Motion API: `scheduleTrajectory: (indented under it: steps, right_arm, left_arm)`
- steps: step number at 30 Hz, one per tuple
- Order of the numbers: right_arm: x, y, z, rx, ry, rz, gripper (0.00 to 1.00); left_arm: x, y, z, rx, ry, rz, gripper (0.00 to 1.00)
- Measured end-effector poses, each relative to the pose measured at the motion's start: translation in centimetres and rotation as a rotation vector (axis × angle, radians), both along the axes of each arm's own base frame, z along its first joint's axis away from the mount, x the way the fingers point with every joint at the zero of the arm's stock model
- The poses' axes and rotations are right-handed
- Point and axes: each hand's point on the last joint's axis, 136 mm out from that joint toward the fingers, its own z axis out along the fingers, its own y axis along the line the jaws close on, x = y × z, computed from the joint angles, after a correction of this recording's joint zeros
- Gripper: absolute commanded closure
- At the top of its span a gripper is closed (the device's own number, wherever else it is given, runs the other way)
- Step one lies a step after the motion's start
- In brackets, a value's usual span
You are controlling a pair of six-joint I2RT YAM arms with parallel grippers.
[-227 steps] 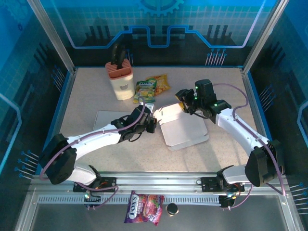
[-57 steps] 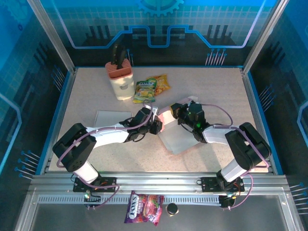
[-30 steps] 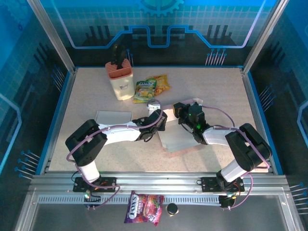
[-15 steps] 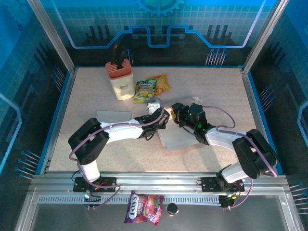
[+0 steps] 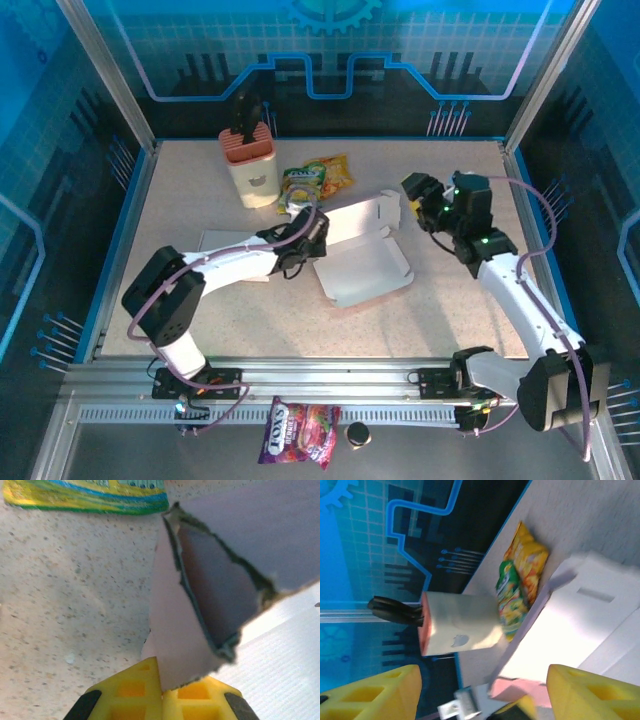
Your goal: Fold the paper box
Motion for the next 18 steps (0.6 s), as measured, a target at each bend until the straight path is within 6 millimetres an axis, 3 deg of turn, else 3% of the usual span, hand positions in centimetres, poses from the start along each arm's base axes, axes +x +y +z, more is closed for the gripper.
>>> scheduleTrajectory:
  steps: [3,6,13,18]
  right_arm:
    - [0.2,-2.3,0.6,-0.084,-0.004,0.003,0.38]
    - [0.5,-3.1,0.8,-0.161,-0.012,0.046,0.49]
    - [0.9,-1.3,-0.3,-0.245,-0.029,0.236,0.68]
    - [0.4,0.0,-0.4,-0.260,-0.079,0.358,0.67]
  left_arm:
    - [0.3,0.9,1.4,-0.054,0.009,-0.044,1.00]
    - [0.4,1.4,2.5,-0.134,0.024,-0.107,1.00]
    - [0.7,2.2,3.5,-0.326,0.083,-0.224,1.00]
    - [0.4,1.6,4.8,-0.454,0.092,-0.316,1.00]
